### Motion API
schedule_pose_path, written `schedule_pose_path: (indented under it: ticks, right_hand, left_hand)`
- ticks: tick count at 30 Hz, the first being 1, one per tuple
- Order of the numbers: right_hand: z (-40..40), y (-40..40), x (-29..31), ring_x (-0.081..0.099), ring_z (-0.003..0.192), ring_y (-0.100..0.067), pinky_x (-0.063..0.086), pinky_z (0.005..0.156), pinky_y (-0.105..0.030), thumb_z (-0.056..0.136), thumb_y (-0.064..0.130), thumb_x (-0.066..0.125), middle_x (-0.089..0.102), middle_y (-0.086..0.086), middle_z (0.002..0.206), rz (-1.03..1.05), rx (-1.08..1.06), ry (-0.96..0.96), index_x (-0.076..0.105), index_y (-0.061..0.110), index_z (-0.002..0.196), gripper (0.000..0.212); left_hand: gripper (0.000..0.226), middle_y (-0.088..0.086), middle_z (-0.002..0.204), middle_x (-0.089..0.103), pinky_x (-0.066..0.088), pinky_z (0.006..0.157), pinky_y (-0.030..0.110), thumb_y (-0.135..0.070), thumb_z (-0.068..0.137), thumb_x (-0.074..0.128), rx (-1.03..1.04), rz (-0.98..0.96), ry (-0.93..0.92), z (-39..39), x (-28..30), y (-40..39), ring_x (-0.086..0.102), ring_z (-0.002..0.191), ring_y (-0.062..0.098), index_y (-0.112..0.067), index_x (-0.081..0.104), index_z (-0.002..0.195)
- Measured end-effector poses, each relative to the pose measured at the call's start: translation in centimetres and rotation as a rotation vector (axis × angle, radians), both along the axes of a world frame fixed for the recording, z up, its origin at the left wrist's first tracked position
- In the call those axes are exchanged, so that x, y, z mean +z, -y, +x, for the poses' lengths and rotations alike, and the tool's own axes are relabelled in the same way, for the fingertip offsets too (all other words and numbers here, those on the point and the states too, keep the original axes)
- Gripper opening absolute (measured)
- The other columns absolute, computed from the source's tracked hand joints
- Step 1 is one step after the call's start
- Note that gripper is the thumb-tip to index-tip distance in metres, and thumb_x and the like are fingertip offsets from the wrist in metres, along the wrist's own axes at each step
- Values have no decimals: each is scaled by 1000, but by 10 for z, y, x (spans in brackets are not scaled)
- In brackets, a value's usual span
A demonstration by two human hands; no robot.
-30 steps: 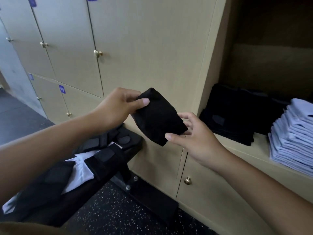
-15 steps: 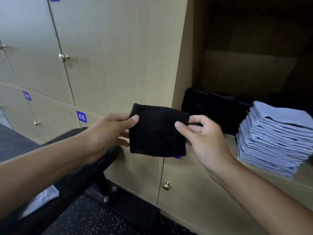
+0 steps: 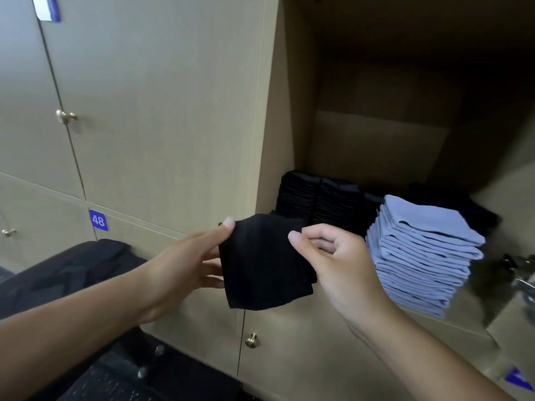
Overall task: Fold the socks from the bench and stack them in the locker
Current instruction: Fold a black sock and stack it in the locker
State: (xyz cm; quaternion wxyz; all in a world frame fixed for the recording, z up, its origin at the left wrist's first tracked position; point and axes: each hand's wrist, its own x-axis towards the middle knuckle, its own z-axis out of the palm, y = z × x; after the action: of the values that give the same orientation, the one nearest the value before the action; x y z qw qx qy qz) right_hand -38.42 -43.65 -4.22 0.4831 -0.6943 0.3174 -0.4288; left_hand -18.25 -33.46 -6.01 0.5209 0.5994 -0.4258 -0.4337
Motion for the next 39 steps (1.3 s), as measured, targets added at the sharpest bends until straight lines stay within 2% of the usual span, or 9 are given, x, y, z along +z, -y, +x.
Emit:
schedule_pose_path:
  ticks: [4,7,10,14,16,20,26,32,39]
  right_hand:
    - [-2,4,-10,71,84,-7,57,76,-29,88,34,76,75,6,84,-12,-37,-149,75,24,86,10]
    - [-2,7,-20,72,85,-11,59,83,-39,89,38,74,76,5,84,26,-40,-230,74,26,85,12]
    - [-5,11,-23,72,82,-10,58,80,-35,90,38,73,76,5,82,52,-67,-239,73,26,86,13]
    - [-11,14,-21,70,80,-3,53,72,-22,91,39,72,76,9,82,39,-99,-261,74,27,86,13]
    - [-14,15,-21,69,79,-1,48,68,-19,92,40,71,75,11,81,23,-106,-279,73,28,87,14]
    - [-22,16,-14,67,73,0,42,60,-12,92,40,70,73,8,77,-36,-140,-284,71,27,85,15]
    - [-35,18,-3,67,73,-4,45,60,-13,92,39,70,73,7,76,-92,-186,-272,71,27,83,15]
    - [-51,23,-2,68,81,-2,49,69,-16,86,39,76,74,8,88,-43,-161,-282,70,29,93,14]
    - [-71,26,2,73,85,-18,60,79,-34,81,19,83,76,4,89,-35,-38,-261,72,25,93,18]
  left_hand:
    - [79,2,113,76,57,88,45,-64,61,84,38,-25,34,-4,-12,3,75,97,24,-45,48,128]
    - [57,5,115,73,61,83,46,-42,75,90,18,-41,5,-9,-19,6,75,93,27,-39,51,116]
    - [30,3,93,66,59,75,36,-31,82,85,5,-50,84,-12,-26,9,67,78,17,-18,60,91]
    - [30,1,71,58,55,70,32,-23,83,81,67,-58,120,-18,-31,13,60,65,13,-18,57,67]
    - [33,3,73,62,56,70,34,-33,74,85,74,-66,84,-18,-30,15,62,67,15,-17,57,71]
    - [86,12,93,75,61,70,35,-47,42,101,38,-59,-92,-24,-23,20,74,80,26,-18,52,107]
    - [52,0,97,71,60,78,37,-34,65,97,-31,-103,-58,-47,-15,29,72,85,18,-15,64,101]
    - [80,-6,81,74,58,71,31,-35,43,95,23,-124,-107,-61,-12,40,74,79,18,-13,58,111]
    - [78,6,105,73,62,83,45,-12,49,97,81,-146,-116,-77,-6,50,76,93,26,-18,55,115]
